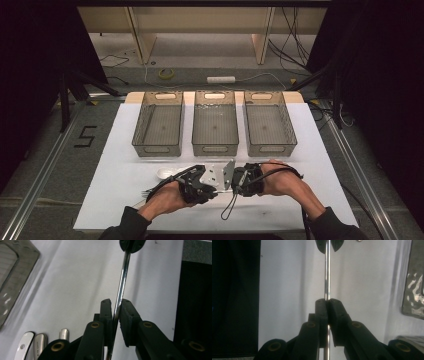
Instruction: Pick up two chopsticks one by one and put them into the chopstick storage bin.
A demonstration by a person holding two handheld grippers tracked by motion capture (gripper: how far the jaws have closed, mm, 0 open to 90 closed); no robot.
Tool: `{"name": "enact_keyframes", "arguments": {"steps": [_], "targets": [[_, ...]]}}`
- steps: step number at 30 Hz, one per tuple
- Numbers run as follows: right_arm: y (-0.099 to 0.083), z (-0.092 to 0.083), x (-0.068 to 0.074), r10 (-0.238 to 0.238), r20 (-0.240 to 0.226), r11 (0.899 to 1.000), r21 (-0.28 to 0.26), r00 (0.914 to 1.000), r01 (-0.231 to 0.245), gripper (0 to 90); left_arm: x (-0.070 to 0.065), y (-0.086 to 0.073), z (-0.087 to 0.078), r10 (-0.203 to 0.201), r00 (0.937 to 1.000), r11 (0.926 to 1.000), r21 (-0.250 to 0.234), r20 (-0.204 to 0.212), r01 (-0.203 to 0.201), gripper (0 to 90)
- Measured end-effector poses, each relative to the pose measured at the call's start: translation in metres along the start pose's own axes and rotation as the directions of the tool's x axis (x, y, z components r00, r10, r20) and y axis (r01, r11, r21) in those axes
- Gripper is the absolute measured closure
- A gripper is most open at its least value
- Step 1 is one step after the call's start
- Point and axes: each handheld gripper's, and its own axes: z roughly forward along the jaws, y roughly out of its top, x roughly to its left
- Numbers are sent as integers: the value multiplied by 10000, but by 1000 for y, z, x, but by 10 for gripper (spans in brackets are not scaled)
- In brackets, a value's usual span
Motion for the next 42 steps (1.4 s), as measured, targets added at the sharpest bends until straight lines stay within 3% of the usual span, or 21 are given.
{"name": "enact_keyframes", "arguments": {"steps": [4, 11, 12, 15, 16, 17, 19, 22, 23, 24, 25, 28, 29, 32, 33, 34, 36, 37, 38, 39, 42], "targets": [[-3, -2, -4, 89, 61, 9999, -127, 9999, -88, 809, -2, -1, 0, 127, 9988, 9999, -32, 462, -126, 853], [-14, -15, -8, 1078, 666, 9877, -1204, 9919, -993, 572, 8, -3, -8, -611, 9978, 9978, -244, 248, 617, 858], [-19, -19, -9, 1527, 920, 9770, -1642, 9840, -1362, 496, 10, -4, -9, -770, 9970, 9966, -296, 121, 773, 858], [-28, -22, -9, 2669, 1322, 9408, -2504, 9546, -2284, 450, 19, -8, -13, -1227, 9921, 9918, -406, -271, 1216, 857], [-28, -22, -9, 2669, 1322, 9408, -2504, 9546, -2284, 450, 19, -8, -13, -1227, 9921, 9918, -406, -271, 1216, 857], [-37, -22, -9, 3375, 1625, 9046, -3284, 9272, -2717, 419, 20, -10, -14, -1297, 9910, 9909, -413, -334, 1283, 857], [-45, -22, -9, 4181, 1906, 8562, -4092, 8882, -3153, 396, 23, -12, -16, -1503, 9876, 9877, -508, -460, 1479, 858], [-58, -22, -3, 5294, 2064, 7702, -5237, 8229, -3642, 353, 29, -16, -22, -1742, 9826, 9834, -625, -642, 1702, 858], [-58, -22, -3, 5294, 2064, 7702, -5237, 8229, -3642, 353, 30, -18, -24, -1849, 9799, 9811, -718, -746, 1797, 858], [-62, -22, -1, 5603, 2035, 7430, -5520, 8029, -3786, 347, 32, -19, -27, -1992, 9764, 9779, -810, -830, 1926, 858], [-70, -21, 5, 6219, 1873, 6798, -6111, 7604, -4055, 319, 34, -20, -29, -2063, 9743, 9761, -884, -906, 1985, 857], [-83, -18, 14, 6903, 1409, 5865, -6834, 7097, -4348, 307, 38, -23, -36, -2368, 9655, 9675, -1167, -1080, 2242, 858], [-87, -17, 17, 7054, 1300, 5631, -6999, 6968, -4394, 303, 39, -24, -38, -2524, 9612, 9625, -1310, -1115, 2376, 857], [-97, -13, 23, 7328, 1009, 5243, -7140, 6729, -4639, 282, 43, -25, -44, -2768, 9524, 9541, -1550, -1277, 2565, 857], [-97, -13, 23, 7328, 1009, 5243, -7140, 6729, -4639, 282, 44, -26, -46, -2792, 9513, 9532, -1574, -1303, 2582, 857], [-103, -11, 28, 7443, 763, 4945, -7306, 6635, -4708, 279, 45, -27, -47, -2853, 9491, 9506, -1660, -1335, 2624, 858], [-106, -11, 30, 7472, 617, 4844, -7323, 6617, -4787, 265, 48, -29, -51, -2956, 9447, 9470, -1737, -1421, 2703, 857], [-110, -9, 35, 7627, 437, 4595, -7387, 6453, -4931, 255, 50, -30, -53, -3095, 9401, 9417, -1834, -1431, 2821, 857], [-112, -8, 37, 7653, 298, 4469, -7435, 6430, -4975, 252, 52, -32, -55, -3168, 9372, 9387, -1895, -1458, 2878, 857], [-112, -8, 37, 7653, 298, 4469, -7435, 6430, -4975, 252, 53, -33, -57, -3286, 9328, 9337, -1996, -1480, 2973, 857], [-119, -7, 43, 7799, -164, 3923, -7661, 6257, -5091, 255, 59, -37, -64, -3588, 9205, 9193, -2293, -1550, 3197, 857]]}}
